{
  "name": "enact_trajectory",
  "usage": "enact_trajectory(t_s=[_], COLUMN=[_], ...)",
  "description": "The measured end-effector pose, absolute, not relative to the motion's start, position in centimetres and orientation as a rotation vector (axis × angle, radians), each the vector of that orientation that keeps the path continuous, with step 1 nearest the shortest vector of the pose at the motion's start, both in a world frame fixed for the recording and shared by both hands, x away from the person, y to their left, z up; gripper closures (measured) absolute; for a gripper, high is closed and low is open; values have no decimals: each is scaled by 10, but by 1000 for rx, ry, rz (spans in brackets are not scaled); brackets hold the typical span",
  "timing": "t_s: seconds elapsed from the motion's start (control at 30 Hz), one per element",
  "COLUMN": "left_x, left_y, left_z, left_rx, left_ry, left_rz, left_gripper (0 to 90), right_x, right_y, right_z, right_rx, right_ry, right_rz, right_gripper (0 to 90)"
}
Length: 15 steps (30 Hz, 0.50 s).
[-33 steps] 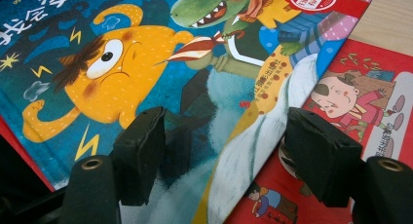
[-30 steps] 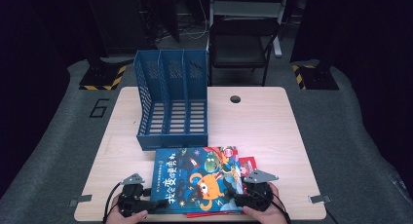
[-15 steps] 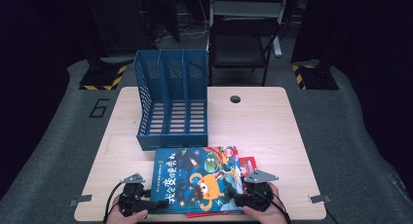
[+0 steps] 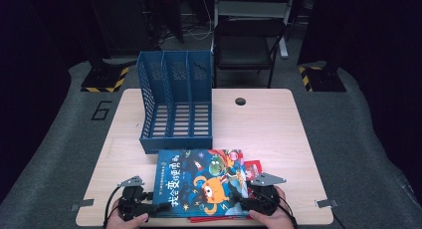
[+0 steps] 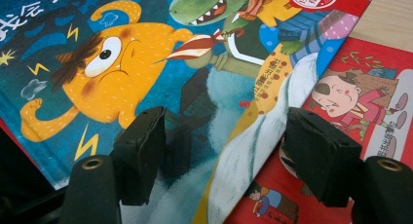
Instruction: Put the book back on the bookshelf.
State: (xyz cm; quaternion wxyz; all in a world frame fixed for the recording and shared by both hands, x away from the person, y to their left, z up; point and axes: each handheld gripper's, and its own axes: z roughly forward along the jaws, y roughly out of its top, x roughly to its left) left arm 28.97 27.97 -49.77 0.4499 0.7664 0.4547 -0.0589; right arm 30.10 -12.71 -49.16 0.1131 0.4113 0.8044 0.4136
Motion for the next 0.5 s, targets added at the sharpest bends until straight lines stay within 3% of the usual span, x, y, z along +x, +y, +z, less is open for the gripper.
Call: enact_trajectory(t_s=[0.5], left_x=[288], left_y=[285], left_z=[-488], left_rx=[1825], left_ry=[1116], left_rz=[-161], left_gripper=[280], right_x=[302], right_y=[-129], right_z=[-491], right_rx=[1225], right_ry=[2372], right_rz=[1237], right_gripper=[315])
